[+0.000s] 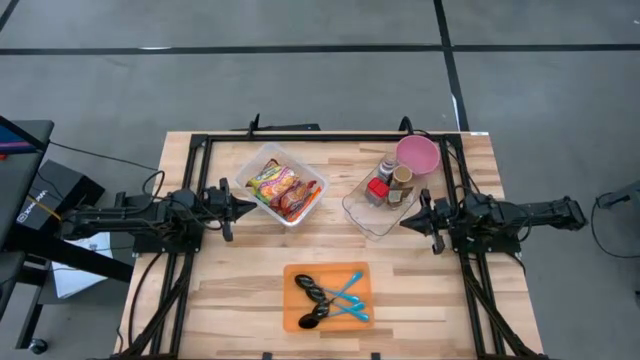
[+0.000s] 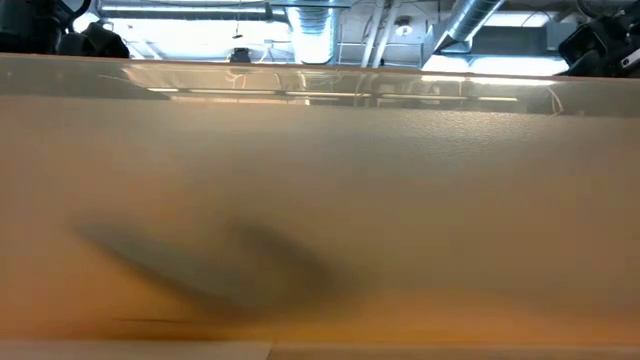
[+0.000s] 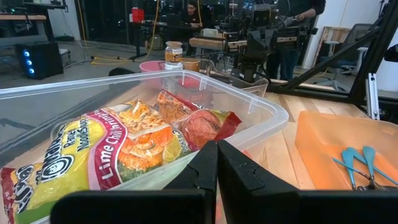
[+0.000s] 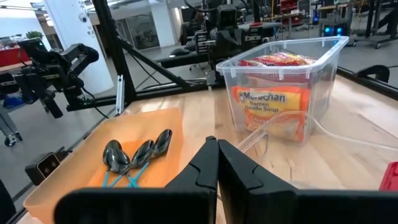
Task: Pick & Place Food Item
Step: Return to Home Position
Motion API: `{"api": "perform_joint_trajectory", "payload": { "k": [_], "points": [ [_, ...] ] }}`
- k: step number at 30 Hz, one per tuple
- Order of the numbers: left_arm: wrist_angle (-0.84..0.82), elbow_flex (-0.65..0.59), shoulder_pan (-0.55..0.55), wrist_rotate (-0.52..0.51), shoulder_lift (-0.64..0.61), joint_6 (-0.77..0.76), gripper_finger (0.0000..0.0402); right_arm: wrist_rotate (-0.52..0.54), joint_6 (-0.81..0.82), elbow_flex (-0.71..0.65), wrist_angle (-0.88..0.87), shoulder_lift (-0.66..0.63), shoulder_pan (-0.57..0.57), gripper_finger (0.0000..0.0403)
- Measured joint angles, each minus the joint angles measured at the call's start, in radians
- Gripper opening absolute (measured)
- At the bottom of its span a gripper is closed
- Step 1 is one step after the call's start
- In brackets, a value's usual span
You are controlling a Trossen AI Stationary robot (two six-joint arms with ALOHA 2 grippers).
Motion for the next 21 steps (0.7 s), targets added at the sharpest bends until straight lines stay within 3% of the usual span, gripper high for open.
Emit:
{"api": "perform_joint_trajectory", "payload": {
  "k": [21],
  "points": [
    [0.000, 0.000, 0.000, 0.000, 0.000, 0.000, 0.0002, 0.000, 0.000, 0.000, -0.002, 0.000, 0.000, 0.0000]
  ]
}}
